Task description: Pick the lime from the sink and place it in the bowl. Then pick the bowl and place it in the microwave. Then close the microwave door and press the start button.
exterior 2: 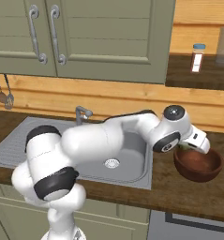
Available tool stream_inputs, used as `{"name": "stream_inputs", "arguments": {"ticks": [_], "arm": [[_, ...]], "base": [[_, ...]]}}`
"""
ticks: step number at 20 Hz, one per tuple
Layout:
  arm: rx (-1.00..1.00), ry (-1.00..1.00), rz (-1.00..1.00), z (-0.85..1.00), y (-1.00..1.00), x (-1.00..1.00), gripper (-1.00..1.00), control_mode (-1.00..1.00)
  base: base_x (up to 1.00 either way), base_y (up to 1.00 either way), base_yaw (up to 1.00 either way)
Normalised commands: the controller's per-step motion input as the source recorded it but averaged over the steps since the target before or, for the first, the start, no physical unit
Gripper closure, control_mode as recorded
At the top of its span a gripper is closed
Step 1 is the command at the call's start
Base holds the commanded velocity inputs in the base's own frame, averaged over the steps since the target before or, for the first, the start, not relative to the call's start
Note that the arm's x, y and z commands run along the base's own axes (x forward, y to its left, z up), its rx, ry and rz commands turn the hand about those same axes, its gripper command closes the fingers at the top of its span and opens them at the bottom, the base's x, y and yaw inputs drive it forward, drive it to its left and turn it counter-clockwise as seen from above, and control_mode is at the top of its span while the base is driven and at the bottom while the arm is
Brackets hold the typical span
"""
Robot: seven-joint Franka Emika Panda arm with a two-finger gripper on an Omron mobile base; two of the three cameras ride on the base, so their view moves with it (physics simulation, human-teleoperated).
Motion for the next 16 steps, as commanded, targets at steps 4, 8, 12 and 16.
{"name": "stream_inputs", "arguments": {"ticks": [4, 8, 12, 16], "arm": [[0.0, 0.03, 0.0, -0.43, -0.18, 0.16, 1.0, -1.0], [0.0, 0.03, 0.0, -0.41, -0.21, 0.2, 1.0, -1.0], [0.0, 0.08, 0.0, -0.42, -0.26, 0.19, 1.0, -1.0], [0.0, 0.07, 0.0, -0.32, -0.2, 0.16, 1.0, -1.0]], "base": [[0.0, 0.0, 0.0], [0.0, 0.0, 0.0], [0.0, 0.0, 0.0], [0.0, 0.0, 0.0]]}}
